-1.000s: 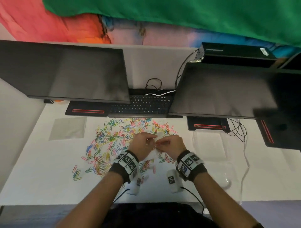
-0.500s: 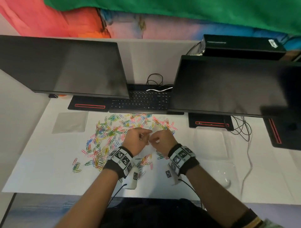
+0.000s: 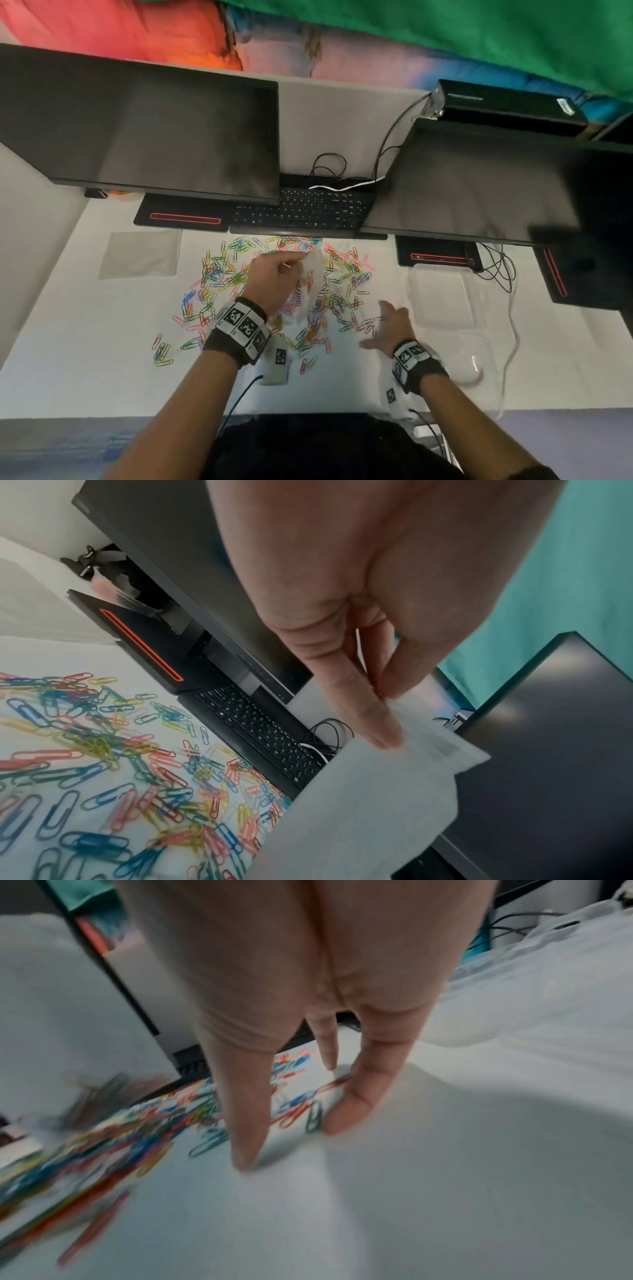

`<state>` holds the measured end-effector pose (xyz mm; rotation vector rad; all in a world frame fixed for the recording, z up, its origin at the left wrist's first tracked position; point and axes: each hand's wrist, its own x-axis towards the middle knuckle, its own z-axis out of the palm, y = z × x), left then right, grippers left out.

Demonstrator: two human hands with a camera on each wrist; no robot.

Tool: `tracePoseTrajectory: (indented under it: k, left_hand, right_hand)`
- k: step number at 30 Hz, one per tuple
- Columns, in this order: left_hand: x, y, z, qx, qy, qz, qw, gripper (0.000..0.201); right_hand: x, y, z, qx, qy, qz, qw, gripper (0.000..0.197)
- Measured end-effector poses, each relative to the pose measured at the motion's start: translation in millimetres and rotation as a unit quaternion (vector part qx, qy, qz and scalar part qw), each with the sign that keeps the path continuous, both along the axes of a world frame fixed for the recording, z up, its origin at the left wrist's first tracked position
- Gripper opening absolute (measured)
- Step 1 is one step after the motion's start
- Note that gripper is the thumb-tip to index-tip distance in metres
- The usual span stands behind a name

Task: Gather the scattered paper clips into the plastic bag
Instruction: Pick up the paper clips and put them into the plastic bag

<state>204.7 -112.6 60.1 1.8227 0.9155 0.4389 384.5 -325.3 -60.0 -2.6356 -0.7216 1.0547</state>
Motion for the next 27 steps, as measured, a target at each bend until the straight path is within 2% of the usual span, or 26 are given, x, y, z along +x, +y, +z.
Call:
tracePoseTrajectory:
  k: [2,4,7,10,16,19,21,23,24,25,27]
  left_hand:
    - [-3,4,1,0.002,-0.009,-0.004,1.000,0.026]
    - [-9,7,0,-0.004,-0.017,-0.008,1.000,0.026]
    - [-19,9,0,-0.012,-0.024,-0.006,1.000,0.027]
    - [-28,8,0,-0.003,-0.022,-0.018,1.000,0.026]
    - [-34,8,-7,-0.018,-0.008,-0.032,0.999,0.027]
    - [-32,7,-7,-0.017,0.000,-0.039,0.999,0.028]
    - [-32,6,-6,-0.015,0.005,-0.035,0.999,0.028]
    - [-30,5,-6,-0.017,0.006,-0.032,0.999,0.028]
    - [-28,3,-5,-0.020,0.006,-0.034,0.999,0.027]
    - [-26,1,-5,-0.018,0.007,-0.038,0.999,0.027]
    - [-23,-3,-7,-0.011,0.007,-0.043,0.999,0.026]
  right_hand:
    - [-15,14,-6,0.087,-0.031,-0.016,0.996,0.108]
    - [-27,31,-7,0.125,-0.055,0.033,0.990,0.097]
    - [-38,50,-6,0.102,-0.092,0.125,0.983,0.083]
    - [-48,61,-5,0.089,-0.174,0.217,0.956,0.053]
    - [-55,70,-5,0.149,-0.198,0.230,0.941,0.022]
    - [-50,69,-2,0.179,-0.162,0.146,0.959,0.016]
    - [-44,67,6,0.198,-0.095,0.008,0.976,0.016]
    - [-36,62,14,0.212,0.001,-0.136,0.968,0.023]
    - [-31,59,20,0.226,0.064,-0.193,0.953,0.027]
    - [-28,57,29,0.253,0.143,-0.245,0.925,0.030]
    - [-25,56,53,0.324,0.289,-0.317,0.843,0.031]
